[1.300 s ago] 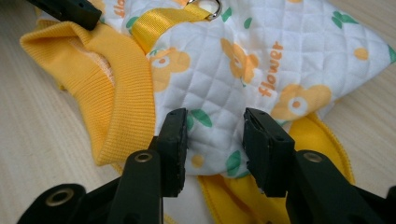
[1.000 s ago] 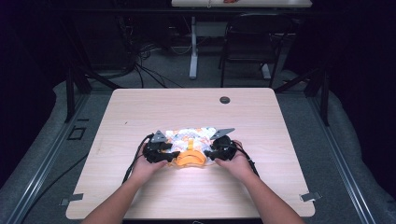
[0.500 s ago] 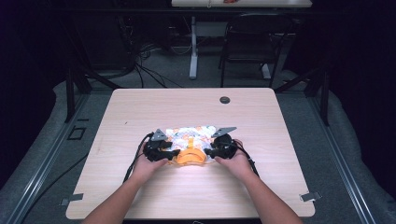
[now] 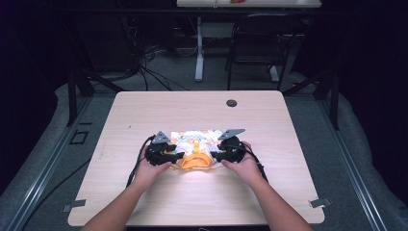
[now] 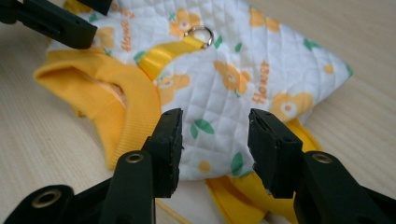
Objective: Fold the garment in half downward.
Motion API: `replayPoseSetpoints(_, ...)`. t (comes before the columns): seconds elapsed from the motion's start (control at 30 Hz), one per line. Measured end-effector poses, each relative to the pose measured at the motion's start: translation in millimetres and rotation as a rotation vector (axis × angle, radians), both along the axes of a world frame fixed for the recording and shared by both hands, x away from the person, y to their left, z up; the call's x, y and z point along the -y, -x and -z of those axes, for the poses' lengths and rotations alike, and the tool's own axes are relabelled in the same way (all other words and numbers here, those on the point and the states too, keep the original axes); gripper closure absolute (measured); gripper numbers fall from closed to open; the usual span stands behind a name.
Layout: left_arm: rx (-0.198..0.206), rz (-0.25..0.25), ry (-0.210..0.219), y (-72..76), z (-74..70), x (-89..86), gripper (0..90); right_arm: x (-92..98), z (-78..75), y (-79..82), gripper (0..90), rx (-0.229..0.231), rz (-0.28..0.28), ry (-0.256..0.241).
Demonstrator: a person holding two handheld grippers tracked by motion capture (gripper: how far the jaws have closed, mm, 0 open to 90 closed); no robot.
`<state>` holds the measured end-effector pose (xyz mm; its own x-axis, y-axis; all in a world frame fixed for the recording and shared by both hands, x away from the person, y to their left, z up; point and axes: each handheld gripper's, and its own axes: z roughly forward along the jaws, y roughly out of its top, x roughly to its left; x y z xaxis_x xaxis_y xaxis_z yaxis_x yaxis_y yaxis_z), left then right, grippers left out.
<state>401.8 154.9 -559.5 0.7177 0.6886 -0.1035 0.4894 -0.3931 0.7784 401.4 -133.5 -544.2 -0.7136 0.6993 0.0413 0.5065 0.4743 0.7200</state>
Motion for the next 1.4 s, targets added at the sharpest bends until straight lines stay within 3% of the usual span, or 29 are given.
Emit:
replayPoseSetpoints(0.2, 0.014, -0.004, 0.018, 9.7, -16.9, -9.5, 48.2, 2.0, -17.3, 9.9, 54.6, 0.028, 0.003, -0.014)
replayPoseSetpoints(0.47, 0.042, 0.022, 0.018, 32.7, -30.5, -18.5, 49.4, 7.3, -31.6, 33.9, 54.7, 0.051, 0.007, 0.042)
replayPoseSetpoints(0.6, 0.04, 0.033, 0.02, 45.0, -32.0, -24.3, 49.6, 13.3, -32.6, 46.7, 54.3, 0.045, 0.006, 0.002)
replayPoseSetpoints(0.9, 0.017, 0.027, 0.049, 63.6, -19.6, -35.5, 50.6, 29.0, -21.8, 72.1, 52.6, 0.035, 0.003, -0.048)
replayPoseSetpoints(1.17, 0.019, 0.021, 0.029, 75.3, -5.4, -40.0, 50.7, 35.2, -9.3, 81.6, 51.4, 0.043, 0.008, -0.082)
replayPoseSetpoints(1.3, 0.015, 0.038, 0.039, 77.7, -2.4, -38.9, 50.7, 33.9, -3.0, 84.9, 51.4, 0.056, -0.006, -0.053)
replayPoseSetpoints(1.4, 0.015, 0.047, 0.031, 78.3, 0.7, -38.0, 50.7, 31.7, 3.5, 85.0, 51.4, 0.031, -0.008, -0.055)
